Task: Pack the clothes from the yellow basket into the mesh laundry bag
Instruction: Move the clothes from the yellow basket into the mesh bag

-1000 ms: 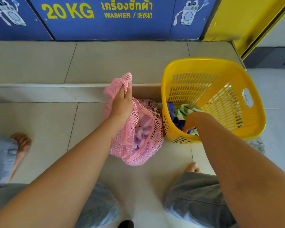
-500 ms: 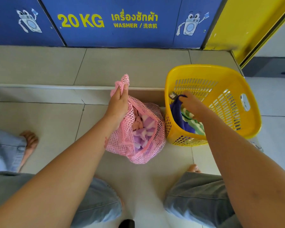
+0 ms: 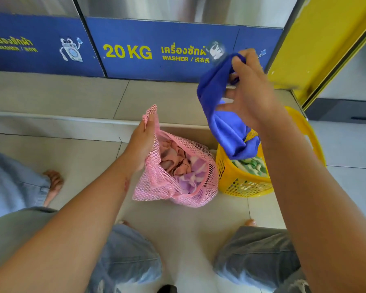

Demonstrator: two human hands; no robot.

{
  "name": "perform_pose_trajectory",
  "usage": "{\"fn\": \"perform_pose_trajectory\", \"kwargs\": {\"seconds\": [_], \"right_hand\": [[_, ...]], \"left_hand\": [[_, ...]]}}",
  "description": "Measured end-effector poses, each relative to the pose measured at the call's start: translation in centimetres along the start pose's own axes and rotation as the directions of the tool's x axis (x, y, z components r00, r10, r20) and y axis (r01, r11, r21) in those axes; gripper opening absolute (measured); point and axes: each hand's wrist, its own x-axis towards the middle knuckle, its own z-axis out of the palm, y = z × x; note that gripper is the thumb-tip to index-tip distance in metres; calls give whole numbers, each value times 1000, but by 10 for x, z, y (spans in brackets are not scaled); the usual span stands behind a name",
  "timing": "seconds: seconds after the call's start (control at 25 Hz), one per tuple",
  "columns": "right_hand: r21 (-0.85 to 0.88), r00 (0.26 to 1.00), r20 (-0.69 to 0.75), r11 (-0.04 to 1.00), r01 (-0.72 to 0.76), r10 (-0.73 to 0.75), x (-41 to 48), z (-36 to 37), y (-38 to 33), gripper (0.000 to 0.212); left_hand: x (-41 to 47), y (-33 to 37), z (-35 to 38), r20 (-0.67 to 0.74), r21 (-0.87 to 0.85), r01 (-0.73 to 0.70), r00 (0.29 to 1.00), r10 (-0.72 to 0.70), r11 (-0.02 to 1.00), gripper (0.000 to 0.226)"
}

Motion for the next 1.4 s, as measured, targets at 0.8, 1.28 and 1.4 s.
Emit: {"fn": "perform_pose_trajectory", "kwargs": {"seconds": [0.8,1.28,1.4], "right_hand": [[-930,855,360,77,358,373,-6,50,277,49],[-969,925,246,94,228,288,22,46,267,29],[-996,997,73,39,74,-42,40,26,246,34]], "left_hand": [[24,-24,-27,65,-77,73,996,-68,994,66],[26,-11,-20,113,38,-37,993,33,999,50],[26,-17,-23,105,27,-26,994,23,999,51]]}}
